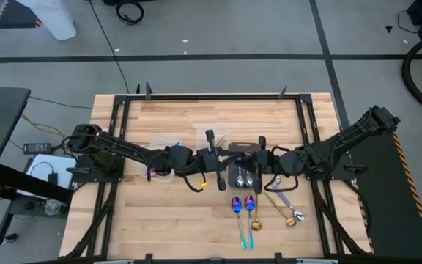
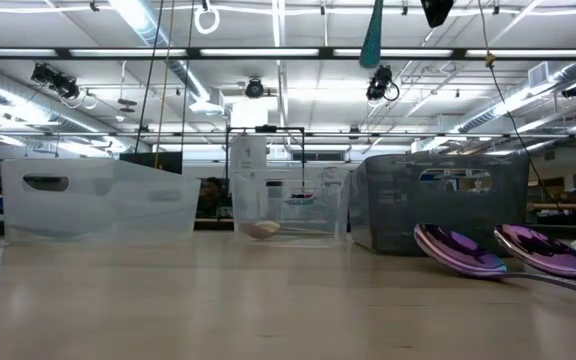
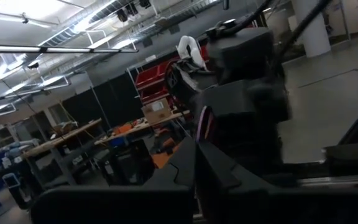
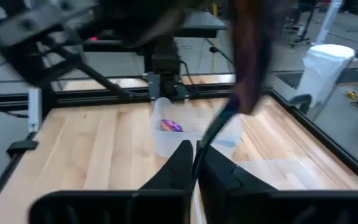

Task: Sort silverware by color (type)
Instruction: Put the blue spoon into the left transparent bin

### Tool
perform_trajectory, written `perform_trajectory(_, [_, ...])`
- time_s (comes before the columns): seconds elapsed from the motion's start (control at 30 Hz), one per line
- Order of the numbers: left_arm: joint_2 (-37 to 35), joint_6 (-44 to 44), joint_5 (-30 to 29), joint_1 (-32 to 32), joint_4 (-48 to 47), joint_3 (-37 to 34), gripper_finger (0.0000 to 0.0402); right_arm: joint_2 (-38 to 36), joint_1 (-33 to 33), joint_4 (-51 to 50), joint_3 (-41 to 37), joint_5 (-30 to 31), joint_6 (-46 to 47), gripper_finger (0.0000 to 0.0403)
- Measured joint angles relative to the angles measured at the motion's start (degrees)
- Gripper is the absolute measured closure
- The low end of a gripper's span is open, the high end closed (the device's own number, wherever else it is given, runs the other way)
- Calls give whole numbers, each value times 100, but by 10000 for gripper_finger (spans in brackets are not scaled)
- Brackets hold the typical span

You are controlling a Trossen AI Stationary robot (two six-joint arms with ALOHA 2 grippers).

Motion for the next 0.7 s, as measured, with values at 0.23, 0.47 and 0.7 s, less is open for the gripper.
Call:
perform_trajectory(0.23, [0,-118,-510,-97,-321,0,332,-1,-1,-209,0,14,11,388])
perform_trajectory(0.47, [-29,-418,-1089,-232,-1262,4,281,-1,-68,-525,0,-13,156,390])
perform_trajectory(0.7, [-31,-1480,-1163,-283,-2401,4,279,-1,-128,-759,0,-170,438,390])
